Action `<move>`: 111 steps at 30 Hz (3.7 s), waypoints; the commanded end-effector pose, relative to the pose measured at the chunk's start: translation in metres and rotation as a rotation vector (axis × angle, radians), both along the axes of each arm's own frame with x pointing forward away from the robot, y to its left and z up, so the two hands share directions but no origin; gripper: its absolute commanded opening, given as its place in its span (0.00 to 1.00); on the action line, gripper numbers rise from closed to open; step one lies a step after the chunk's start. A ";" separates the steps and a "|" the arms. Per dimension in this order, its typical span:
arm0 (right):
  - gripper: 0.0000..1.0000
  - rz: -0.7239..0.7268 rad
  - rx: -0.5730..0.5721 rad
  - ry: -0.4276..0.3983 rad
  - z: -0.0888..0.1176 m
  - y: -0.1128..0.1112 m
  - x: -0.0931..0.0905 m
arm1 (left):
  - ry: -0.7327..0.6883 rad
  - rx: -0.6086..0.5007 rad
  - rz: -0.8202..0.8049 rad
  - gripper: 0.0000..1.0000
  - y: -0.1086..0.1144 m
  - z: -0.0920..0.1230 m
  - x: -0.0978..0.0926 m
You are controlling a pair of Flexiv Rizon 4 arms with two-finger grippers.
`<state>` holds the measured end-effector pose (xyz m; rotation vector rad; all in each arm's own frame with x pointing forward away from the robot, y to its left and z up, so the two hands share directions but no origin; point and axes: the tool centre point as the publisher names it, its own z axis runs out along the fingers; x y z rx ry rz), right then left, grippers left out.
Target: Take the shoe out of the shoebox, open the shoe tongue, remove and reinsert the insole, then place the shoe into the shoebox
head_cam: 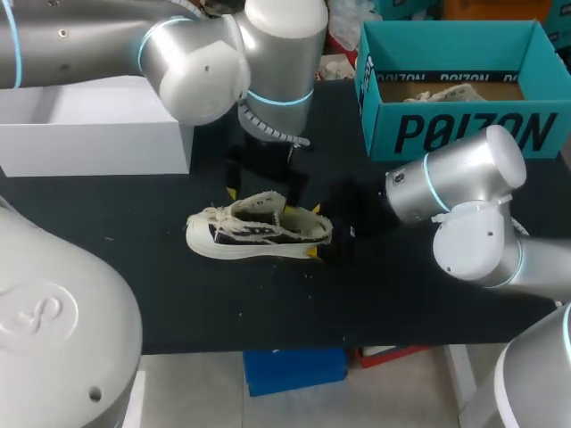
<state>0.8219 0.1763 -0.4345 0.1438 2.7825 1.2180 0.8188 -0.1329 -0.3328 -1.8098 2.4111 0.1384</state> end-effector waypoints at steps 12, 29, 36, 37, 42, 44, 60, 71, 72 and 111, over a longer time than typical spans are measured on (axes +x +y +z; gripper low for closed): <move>0.00 -0.003 -0.002 -0.001 -0.003 0.001 0.000 | -0.001 0.213 0.114 1.00 -0.011 -0.028 0.004; 0.00 -0.003 -0.002 -0.001 -0.003 0.001 0.000 | 0.039 0.246 0.140 1.00 0.000 -0.041 -0.010; 0.00 -0.003 -0.002 -0.001 -0.003 0.001 0.000 | 0.052 0.240 0.143 0.54 -0.003 -0.043 -0.016; 0.00 -0.003 -0.002 -0.001 -0.003 0.001 0.000 | 0.053 0.241 0.141 0.48 -0.002 -0.044 -0.017; 0.00 -0.003 -0.002 -0.001 -0.003 0.001 0.000 | 0.053 0.248 0.140 0.15 0.001 -0.045 -0.016; 0.00 -0.003 -0.002 -0.001 -0.003 0.001 0.000 | 0.059 0.246 0.144 0.00 0.002 -0.044 -0.016; 0.00 -0.003 -0.002 -0.001 -0.003 0.001 0.000 | 0.059 0.108 0.150 0.00 -0.002 -0.018 -0.002; 0.00 -0.003 -0.002 -0.001 -0.003 0.001 0.000 | -0.002 -0.083 0.202 0.00 0.002 0.008 0.014; 0.00 -0.003 -0.002 -0.001 -0.003 0.001 0.000 | -0.003 -0.102 0.212 0.00 0.003 0.010 0.015; 0.00 -0.003 -0.002 -0.001 -0.003 0.001 0.000 | 0.027 -0.408 0.362 0.00 0.068 0.002 0.014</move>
